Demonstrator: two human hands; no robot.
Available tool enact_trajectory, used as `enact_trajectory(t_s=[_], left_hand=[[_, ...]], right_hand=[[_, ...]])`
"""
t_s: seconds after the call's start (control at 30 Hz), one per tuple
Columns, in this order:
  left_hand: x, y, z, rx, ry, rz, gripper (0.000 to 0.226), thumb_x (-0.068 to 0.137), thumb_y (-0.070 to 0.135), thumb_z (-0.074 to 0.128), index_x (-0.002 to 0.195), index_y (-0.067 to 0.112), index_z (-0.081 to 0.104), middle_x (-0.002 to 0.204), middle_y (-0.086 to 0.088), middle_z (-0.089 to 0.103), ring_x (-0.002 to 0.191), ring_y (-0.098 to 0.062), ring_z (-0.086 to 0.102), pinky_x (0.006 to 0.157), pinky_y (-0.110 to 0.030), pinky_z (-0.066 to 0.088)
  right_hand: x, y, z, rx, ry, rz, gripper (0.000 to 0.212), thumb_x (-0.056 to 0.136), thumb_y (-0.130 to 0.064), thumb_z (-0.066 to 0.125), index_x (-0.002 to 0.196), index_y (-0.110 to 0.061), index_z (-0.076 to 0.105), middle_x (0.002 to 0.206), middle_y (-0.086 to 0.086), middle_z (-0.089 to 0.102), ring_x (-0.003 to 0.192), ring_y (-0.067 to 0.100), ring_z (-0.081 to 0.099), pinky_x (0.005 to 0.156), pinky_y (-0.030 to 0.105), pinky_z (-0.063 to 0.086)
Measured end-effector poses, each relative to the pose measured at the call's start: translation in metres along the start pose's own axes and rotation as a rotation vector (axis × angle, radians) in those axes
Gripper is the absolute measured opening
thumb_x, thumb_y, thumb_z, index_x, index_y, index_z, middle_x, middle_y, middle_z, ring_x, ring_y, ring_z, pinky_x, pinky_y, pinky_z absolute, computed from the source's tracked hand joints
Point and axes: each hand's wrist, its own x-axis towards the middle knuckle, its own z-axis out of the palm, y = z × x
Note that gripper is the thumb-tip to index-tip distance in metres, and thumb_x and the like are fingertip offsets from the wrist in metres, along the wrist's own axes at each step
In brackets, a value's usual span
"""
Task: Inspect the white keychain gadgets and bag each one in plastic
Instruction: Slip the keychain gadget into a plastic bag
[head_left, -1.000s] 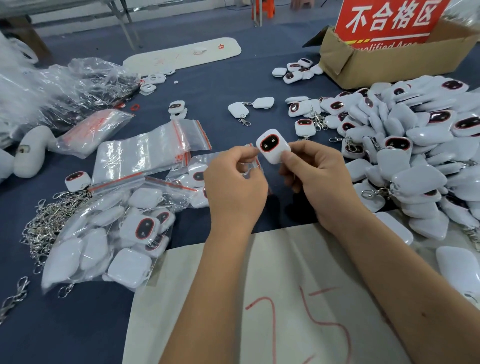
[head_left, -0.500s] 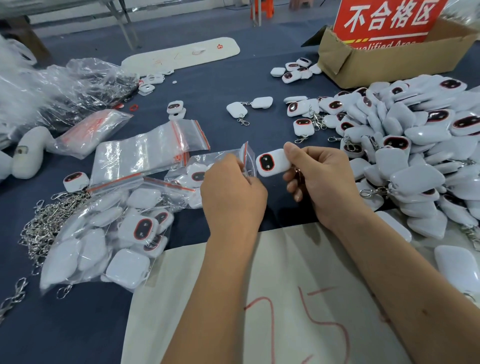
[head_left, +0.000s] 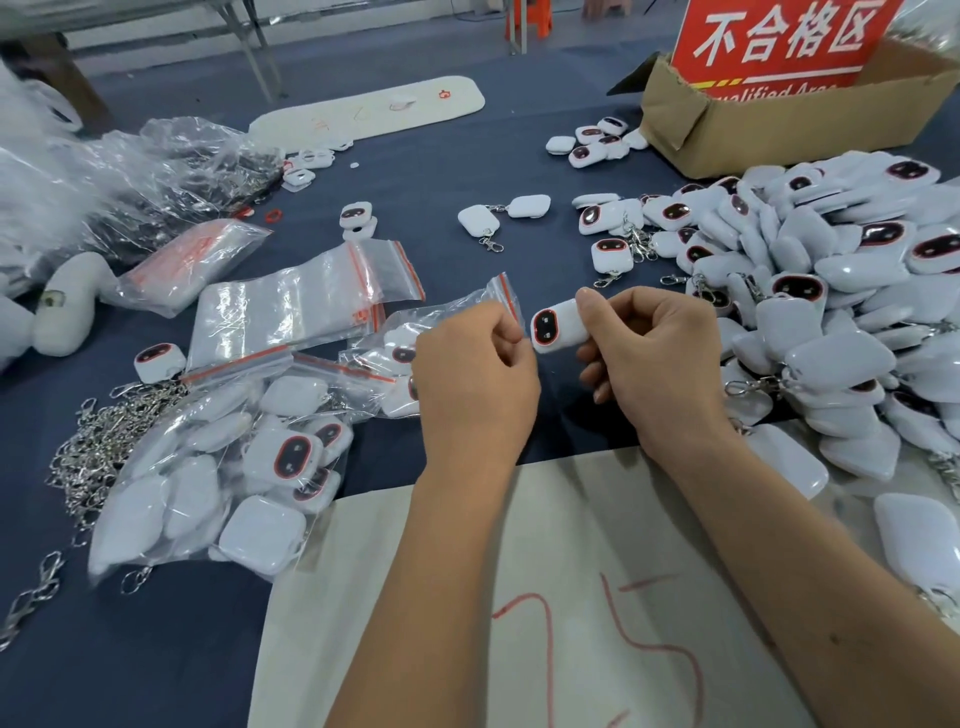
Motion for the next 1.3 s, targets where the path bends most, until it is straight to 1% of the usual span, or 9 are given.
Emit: enact_trajectory(t_s=[0.23, 0.43, 0.57, 0.67, 0.83, 0.97, 1.07, 1.17, 1.3], left_hand=[[0.002, -0.003, 0.001, -0.050, 0.070, 0.207, 0.015, 0.082, 0.006, 0.069, 0.070, 0.013, 0.064, 0.064, 0.003, 0.062, 0.061, -0.017, 0.059, 0.061, -0.043, 0.051], [-0.001, 0.000, 0.005, -0.051, -0.007, 0.340, 0.011, 0.084, 0.002, 0.071, 0.075, 0.007, 0.067, 0.067, -0.001, 0.063, 0.061, -0.021, 0.057, 0.061, -0.044, 0.050], [-0.005, 0.005, 0.009, -0.038, -0.016, 0.139, 0.009, 0.087, 0.009, 0.068, 0.081, 0.012, 0.063, 0.066, 0.003, 0.063, 0.065, -0.021, 0.060, 0.065, -0.044, 0.052], [-0.008, 0.007, 0.011, 0.129, -0.062, -0.083, 0.008, 0.092, 0.019, 0.063, 0.091, 0.011, 0.059, 0.086, -0.004, 0.068, 0.084, -0.029, 0.064, 0.079, -0.046, 0.053], [-0.010, 0.012, 0.014, 0.334, -0.122, -0.056, 0.023, 0.099, 0.025, 0.054, 0.086, 0.009, 0.064, 0.088, -0.010, 0.070, 0.087, -0.033, 0.061, 0.083, -0.042, 0.049], [-0.006, 0.011, 0.008, 0.118, -0.091, -0.116, 0.022, 0.093, 0.016, 0.059, 0.073, 0.008, 0.064, 0.071, -0.007, 0.068, 0.076, -0.033, 0.062, 0.079, -0.044, 0.052], [-0.006, 0.009, 0.006, 0.061, 0.001, 0.023, 0.021, 0.090, 0.011, 0.062, 0.069, 0.007, 0.058, 0.062, -0.005, 0.062, 0.066, -0.031, 0.056, 0.070, -0.048, 0.048], [-0.009, 0.012, 0.012, 0.065, 0.103, 0.245, 0.024, 0.089, 0.004, 0.063, 0.069, 0.007, 0.050, 0.059, -0.007, 0.057, 0.057, -0.028, 0.046, 0.059, -0.047, 0.043], [-0.011, 0.015, 0.017, -0.084, 0.157, 0.384, 0.026, 0.094, 0.006, 0.064, 0.069, 0.004, 0.056, 0.058, -0.005, 0.057, 0.054, -0.026, 0.050, 0.056, -0.044, 0.043]], right_hand=[[-0.002, -0.003, 0.000, 0.005, -0.016, -0.052, 0.034, 0.099, -0.032, 0.071, 0.071, -0.012, 0.066, 0.057, 0.007, 0.067, 0.040, 0.017, 0.060, 0.036, 0.023, 0.042], [0.004, -0.001, -0.004, 0.081, 0.062, 0.004, 0.037, 0.097, -0.032, 0.072, 0.069, -0.008, 0.066, 0.056, 0.008, 0.067, 0.039, 0.015, 0.057, 0.035, 0.023, 0.040], [0.007, 0.003, -0.004, 0.078, 0.050, 0.045, 0.038, 0.096, -0.031, 0.072, 0.063, -0.013, 0.064, 0.053, 0.006, 0.065, 0.037, 0.014, 0.054, 0.034, 0.023, 0.038], [0.007, 0.006, -0.002, -0.051, 0.032, 0.036, 0.038, 0.097, -0.030, 0.070, 0.065, -0.010, 0.065, 0.052, 0.003, 0.065, 0.037, 0.013, 0.055, 0.035, 0.022, 0.038], [0.002, 0.004, -0.001, -0.230, 0.057, -0.071, 0.035, 0.097, -0.029, 0.069, 0.066, -0.012, 0.068, 0.051, -0.006, 0.066, 0.037, 0.009, 0.060, 0.042, 0.021, 0.043], [0.001, 0.003, -0.002, -0.273, 0.035, -0.163, 0.035, 0.096, -0.029, 0.071, 0.065, -0.013, 0.068, 0.052, -0.004, 0.067, 0.039, 0.009, 0.061, 0.052, 0.025, 0.048], [0.001, 0.003, 0.000, -0.345, -0.019, -0.216, 0.033, 0.094, -0.027, 0.073, 0.064, -0.014, 0.070, 0.052, -0.003, 0.066, 0.043, 0.011, 0.063, 0.057, 0.030, 0.052], [0.002, 0.004, 0.000, -0.387, -0.057, -0.210, 0.029, 0.094, -0.029, 0.074, 0.068, -0.016, 0.074, 0.055, -0.006, 0.067, 0.047, 0.005, 0.059, 0.056, 0.027, 0.046], [0.006, 0.002, -0.004, -0.156, -0.253, -0.152, 0.027, 0.103, -0.022, 0.063, 0.080, -0.018, 0.077, 0.065, 0.004, 0.071, 0.058, 0.007, 0.056, 0.057, 0.026, 0.047]])
